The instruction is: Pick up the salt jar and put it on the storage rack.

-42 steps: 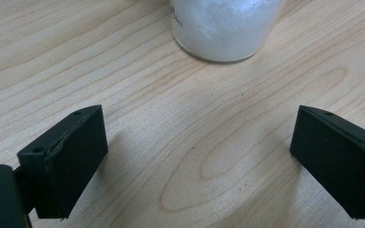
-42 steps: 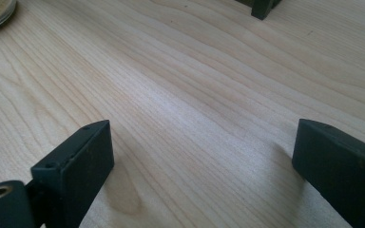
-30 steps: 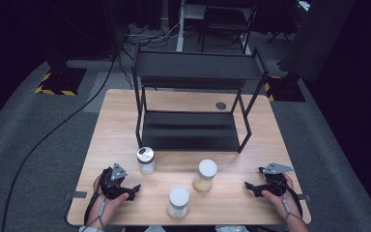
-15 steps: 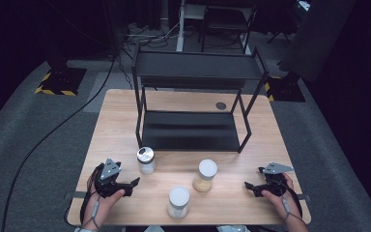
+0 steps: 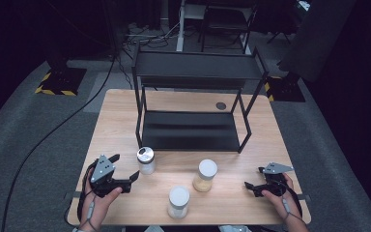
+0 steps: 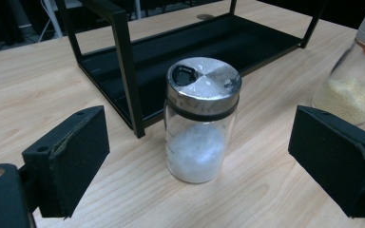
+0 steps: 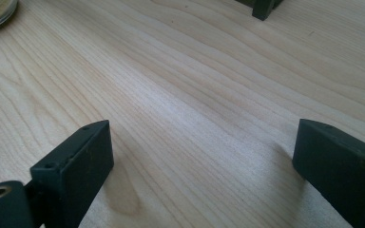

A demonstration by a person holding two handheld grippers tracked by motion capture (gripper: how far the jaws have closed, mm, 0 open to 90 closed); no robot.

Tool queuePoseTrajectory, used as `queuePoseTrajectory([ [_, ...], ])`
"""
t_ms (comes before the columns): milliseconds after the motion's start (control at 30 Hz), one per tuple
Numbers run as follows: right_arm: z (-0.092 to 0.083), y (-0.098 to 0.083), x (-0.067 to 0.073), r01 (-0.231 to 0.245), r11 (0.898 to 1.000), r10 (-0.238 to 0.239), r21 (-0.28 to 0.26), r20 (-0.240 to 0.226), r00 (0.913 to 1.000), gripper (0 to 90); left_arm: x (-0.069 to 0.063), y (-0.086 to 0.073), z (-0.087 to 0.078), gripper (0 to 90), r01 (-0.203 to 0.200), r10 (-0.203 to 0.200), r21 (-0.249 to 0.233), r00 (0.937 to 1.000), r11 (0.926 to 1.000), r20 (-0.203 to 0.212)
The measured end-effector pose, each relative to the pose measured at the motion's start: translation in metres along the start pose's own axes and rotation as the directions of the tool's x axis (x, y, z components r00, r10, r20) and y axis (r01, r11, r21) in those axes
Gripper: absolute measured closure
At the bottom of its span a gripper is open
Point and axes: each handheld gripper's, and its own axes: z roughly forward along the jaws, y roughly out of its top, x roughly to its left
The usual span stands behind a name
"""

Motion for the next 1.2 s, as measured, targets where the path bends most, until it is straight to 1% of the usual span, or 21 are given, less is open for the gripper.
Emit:
queuePoseTrajectory([
  [167,0.0,0.0,0.0,0.001,1.0,-0.001,0.0,-0.001,1.0,6.3,0.001,0.001,0.005,5.7,-0.002,0.002,-0.022,1.0,0.9998,0.002],
  [267,0.001,0.001,-0.001,0.0,1.0,0.0,0.0,0.0,1.0,6.3,0.002,0.004,0.01,5.7,-0.018,0.019,-0.038,0.9998,0.9991,0.007],
  [333,0.001,0.001,-0.001,0.0,1.0,0.0,0.0,0.0,1.0,6.3,0.003,0.006,0.013,5.7,-0.021,0.022,-0.047,0.9996,0.9987,0.016],
  [433,0.002,0.001,-0.001,0.0,1.0,0.0,-0.001,0.002,1.0,6.3,0.004,0.009,0.02,5.7,-0.026,0.027,-0.055,0.9993,0.9981,0.026],
  [667,0.002,0.002,-0.002,-0.001,1.0,0.001,-0.001,0.003,1.0,6.3,0.005,0.016,0.029,5.6,-0.037,0.039,-0.062,0.9984,0.9974,0.041],
  [900,0.002,0.002,-0.002,-0.001,1.0,0.001,-0.001,0.003,1.0,6.3,0.003,0.022,0.037,5.1,-0.043,0.048,-0.084,0.9976,0.9955,0.05],
  [1033,0.002,0.002,-0.002,-0.001,1.0,0.001,0.001,0.004,1.0,6.3,0.005,0.024,0.047,5.1,-0.049,0.055,-0.095,0.9969,0.9942,0.056],
  [1167,0.002,0.002,-0.001,-0.002,1.0,0.002,0.001,0.004,1.0,6.3,0.011,0.017,0.06,5.1,-0.021,0.026,-0.084,0.9973,0.9962,0.069],
  [1200,0.002,0.002,-0.001,-0.002,1.0,0.002,0.001,0.004,1.0,6.3,0.014,0.018,0.064,5.1,-0.021,0.025,-0.051,0.9966,0.9985,0.078],
])
